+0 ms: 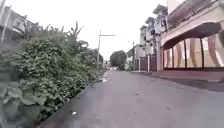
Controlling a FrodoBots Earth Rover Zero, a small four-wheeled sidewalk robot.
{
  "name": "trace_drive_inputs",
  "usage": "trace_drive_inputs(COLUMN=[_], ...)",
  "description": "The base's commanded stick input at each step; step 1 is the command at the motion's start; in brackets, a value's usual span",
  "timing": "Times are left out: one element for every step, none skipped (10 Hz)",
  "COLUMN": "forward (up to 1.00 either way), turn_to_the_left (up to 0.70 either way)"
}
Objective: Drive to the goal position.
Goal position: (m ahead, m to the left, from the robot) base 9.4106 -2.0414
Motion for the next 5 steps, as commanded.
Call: trace_drive_inputs(forward=[1.0,1.0,1.0,1.0,1.0], turn_to_the_left=[0.0,0.0,0.0,0.0,-0.17])
